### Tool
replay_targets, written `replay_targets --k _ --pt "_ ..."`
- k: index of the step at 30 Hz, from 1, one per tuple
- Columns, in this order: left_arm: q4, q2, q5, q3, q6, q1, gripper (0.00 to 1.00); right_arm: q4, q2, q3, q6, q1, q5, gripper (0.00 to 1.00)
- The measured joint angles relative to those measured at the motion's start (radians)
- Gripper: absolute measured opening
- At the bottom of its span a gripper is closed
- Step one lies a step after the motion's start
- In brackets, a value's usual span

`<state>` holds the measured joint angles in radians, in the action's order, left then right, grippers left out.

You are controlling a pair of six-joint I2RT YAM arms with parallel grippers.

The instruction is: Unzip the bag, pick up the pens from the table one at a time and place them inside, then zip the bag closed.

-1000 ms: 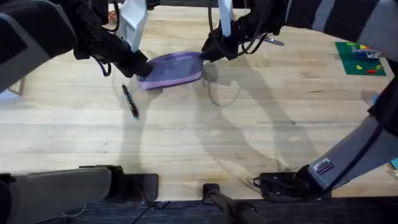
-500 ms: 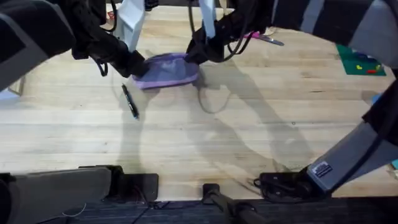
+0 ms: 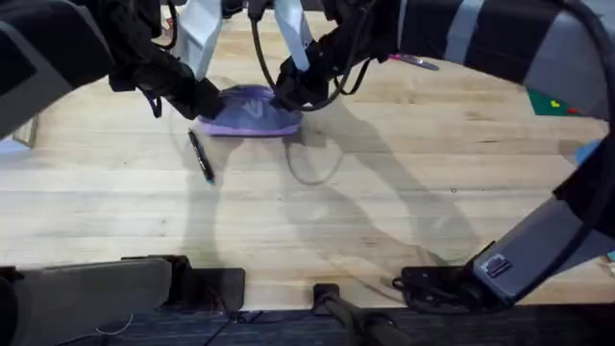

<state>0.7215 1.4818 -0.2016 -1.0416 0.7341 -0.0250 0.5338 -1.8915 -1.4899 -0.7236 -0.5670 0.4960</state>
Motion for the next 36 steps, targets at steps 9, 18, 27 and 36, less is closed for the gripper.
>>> replay_targets --k 9,18,27,36 --pt "0.0 0.0 -0.018 0.0 0.0 0.0 0.041 0.063 0.0 -0.067 0.098 0.002 -0.092 0.032" --pt "0.001 0.0 -0.075 0.0 0.0 0.005 0.041 0.109 0.0 -0.119 0.111 -0.056 -0.311 0.032" --pt "0.007 0.0 -0.076 0.0 0.0 0.005 0.041 0.082 0.0 -0.119 0.115 -0.129 -0.387 0.031" --pt "0.008 0.0 -0.067 0.0 0.0 0.0 0.041 0.017 0.0 -0.119 0.115 -0.166 -0.4 0.031"
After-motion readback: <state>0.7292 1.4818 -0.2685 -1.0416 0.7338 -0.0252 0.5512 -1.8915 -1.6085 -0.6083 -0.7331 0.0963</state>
